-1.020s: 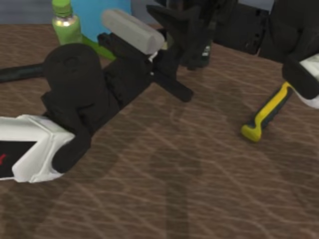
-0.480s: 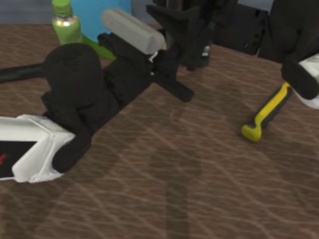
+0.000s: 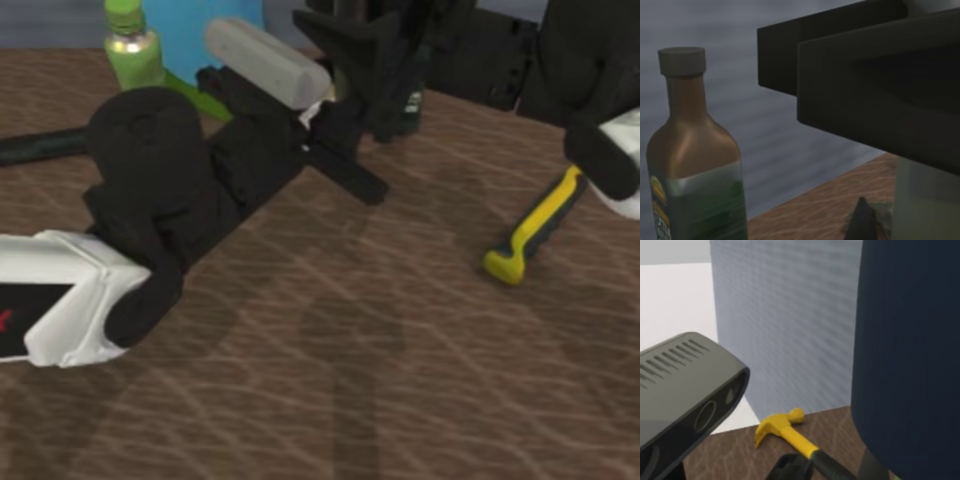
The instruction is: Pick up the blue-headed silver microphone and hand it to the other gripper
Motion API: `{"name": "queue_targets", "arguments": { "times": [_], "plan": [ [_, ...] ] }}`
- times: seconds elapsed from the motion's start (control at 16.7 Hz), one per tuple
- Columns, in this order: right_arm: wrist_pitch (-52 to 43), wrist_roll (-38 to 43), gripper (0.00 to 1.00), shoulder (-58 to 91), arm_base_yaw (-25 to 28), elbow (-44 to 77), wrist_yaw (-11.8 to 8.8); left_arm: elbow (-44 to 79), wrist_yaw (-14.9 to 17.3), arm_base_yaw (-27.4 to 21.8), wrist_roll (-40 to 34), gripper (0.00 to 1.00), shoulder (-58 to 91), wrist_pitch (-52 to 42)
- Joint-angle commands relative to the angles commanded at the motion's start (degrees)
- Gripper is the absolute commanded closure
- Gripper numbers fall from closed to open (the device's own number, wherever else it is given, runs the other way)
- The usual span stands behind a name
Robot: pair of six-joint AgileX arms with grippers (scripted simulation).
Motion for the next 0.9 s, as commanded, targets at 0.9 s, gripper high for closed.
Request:
{"name": "queue_targets", "arguments": {
  "times": [0.9],
  "plan": [
    [0.0, 0.1, 1.0, -0.1, -0.1, 0.1, 0.0, -0.1, 0.0, 0.0, 0.0, 0.0, 0.1, 0.0]
  ]
}}
